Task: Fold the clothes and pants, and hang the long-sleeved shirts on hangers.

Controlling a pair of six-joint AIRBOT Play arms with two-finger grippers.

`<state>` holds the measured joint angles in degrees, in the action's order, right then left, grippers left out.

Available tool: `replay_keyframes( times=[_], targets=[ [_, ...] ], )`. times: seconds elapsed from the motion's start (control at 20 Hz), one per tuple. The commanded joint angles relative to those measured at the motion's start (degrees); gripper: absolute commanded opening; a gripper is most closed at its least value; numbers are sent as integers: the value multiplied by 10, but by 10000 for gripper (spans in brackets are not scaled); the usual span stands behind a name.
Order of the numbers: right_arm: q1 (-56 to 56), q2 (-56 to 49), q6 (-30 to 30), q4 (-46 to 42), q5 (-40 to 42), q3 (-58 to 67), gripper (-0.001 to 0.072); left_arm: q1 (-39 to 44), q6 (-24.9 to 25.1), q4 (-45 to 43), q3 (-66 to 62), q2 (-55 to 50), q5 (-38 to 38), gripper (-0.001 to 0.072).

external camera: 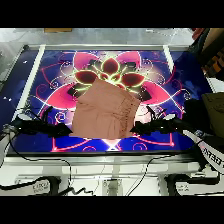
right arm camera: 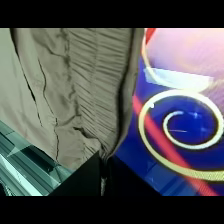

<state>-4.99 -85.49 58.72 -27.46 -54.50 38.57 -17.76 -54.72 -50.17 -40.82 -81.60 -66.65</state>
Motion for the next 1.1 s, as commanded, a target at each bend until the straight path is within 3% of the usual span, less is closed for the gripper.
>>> replay_keyframes(
  times=[0.0, 0.05, 0.2, 0.3, 0.35, 0.4, 0.7, 1.05],
  targets=[
    [0, 0, 0, 0, 1, 1, 18, 14, 2, 0, 6, -26, 25, 410],
    [0, 0, 0, 0, 1, 1, 18, 20, 2, 2, 6, -33, 25, 405],
    [0, 0, 0, 1, -3, 1, 18, 30, 18, 15, 5, -38, 26, 220],
    [0, 0, -15, 0, -22, 3, 17, 30, 23, 27, 5, -38, 23, 192],
    [0, 0, -38, 0, -42, 9, 18, 30, 28, 27, 5, -38, 16, 33],
    [0, 0, -59, 0, -68, 20, 18, 30, 34, 27, 5, -38, 3, 7],
    [-1, 33, -67, -31, -136, 125, 15, 30, 48, 41, -45, 7, -106, 4],
    [-28, 211, -41, -97, -134, 262, 15, 30, 46, 119, -171, 281, -103, 4]
  ],
)
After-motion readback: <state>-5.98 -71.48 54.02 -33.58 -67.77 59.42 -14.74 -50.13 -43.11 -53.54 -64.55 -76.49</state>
